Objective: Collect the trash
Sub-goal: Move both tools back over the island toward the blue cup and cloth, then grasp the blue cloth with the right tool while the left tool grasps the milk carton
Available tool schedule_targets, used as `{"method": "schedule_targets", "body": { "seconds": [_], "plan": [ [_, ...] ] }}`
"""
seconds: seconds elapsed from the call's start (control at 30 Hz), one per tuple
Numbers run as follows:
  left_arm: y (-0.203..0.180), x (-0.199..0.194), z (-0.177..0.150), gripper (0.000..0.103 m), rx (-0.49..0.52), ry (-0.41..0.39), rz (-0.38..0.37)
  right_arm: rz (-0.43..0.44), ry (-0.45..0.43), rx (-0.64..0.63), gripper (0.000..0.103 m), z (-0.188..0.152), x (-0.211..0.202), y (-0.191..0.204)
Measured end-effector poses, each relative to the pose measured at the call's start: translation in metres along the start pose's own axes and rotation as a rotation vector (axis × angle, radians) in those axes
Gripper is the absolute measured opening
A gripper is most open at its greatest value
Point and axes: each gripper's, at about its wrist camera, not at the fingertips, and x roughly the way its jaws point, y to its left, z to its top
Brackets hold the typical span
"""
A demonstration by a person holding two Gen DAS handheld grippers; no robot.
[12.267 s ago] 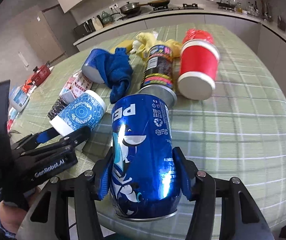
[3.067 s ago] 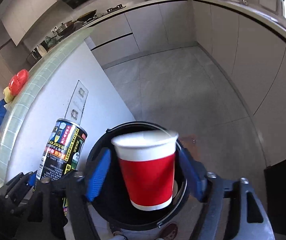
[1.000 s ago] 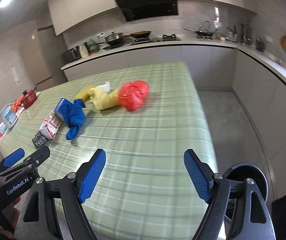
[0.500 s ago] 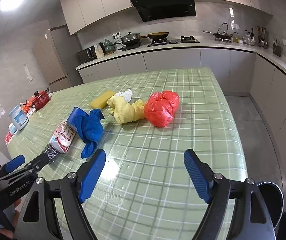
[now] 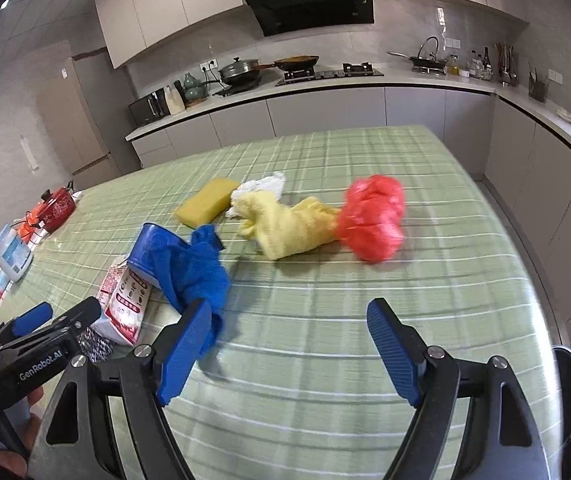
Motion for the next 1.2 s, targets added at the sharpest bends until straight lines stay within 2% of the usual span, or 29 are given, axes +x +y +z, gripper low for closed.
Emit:
{"method": "schedule_targets", "body": {
  "seconds": [0.23, 0.5, 0.77, 0.8, 0.83, 0.97, 1.0, 1.1, 1.17, 1.2],
  "plan": [
    [0.017, 0.036, 0.007, 0.087, 0.052, 0.052, -0.050, -0.002, 0.056, 0.002, 0.082, -0.006, 0.045, 0.046],
    [0.025, 0.059, 0.009, 0.086, 0.084, 0.085, -0.093, 0.032, 0.118, 0.016, 0.082, -0.013, 0.086, 0.067],
    [0.029, 0.061, 0.012, 0.067, 0.089, 0.081, -0.137, 0.025, 0.127, 0.017, 0.081, -0.013, 0.110, 0.070],
    [0.031, 0.063, 0.013, 0.066, 0.091, 0.082, -0.141, 0.028, 0.129, 0.016, 0.074, -0.013, 0.112, 0.070],
    [0.030, 0.062, 0.013, 0.063, 0.092, 0.082, -0.146, 0.033, 0.132, 0.014, 0.059, -0.014, 0.114, 0.070],
    [0.027, 0.064, 0.013, 0.058, 0.099, 0.089, -0.154, 0.058, 0.150, -0.008, 0.038, -0.013, 0.120, 0.071],
    [0.026, 0.065, 0.013, 0.058, 0.098, 0.094, -0.154, 0.064, 0.154, -0.016, 0.027, -0.013, 0.121, 0.072],
    [0.026, 0.068, 0.013, 0.054, 0.086, 0.098, -0.162, 0.063, 0.145, -0.017, 0.020, -0.014, 0.115, 0.070],
    [0.025, 0.066, 0.012, 0.034, 0.081, 0.086, -0.172, 0.050, 0.121, -0.011, 0.018, -0.014, 0.106, 0.065],
    [0.024, 0.065, 0.012, 0.033, 0.079, 0.084, -0.173, 0.046, 0.117, -0.007, 0.018, -0.014, 0.104, 0.062]
  ]
}}
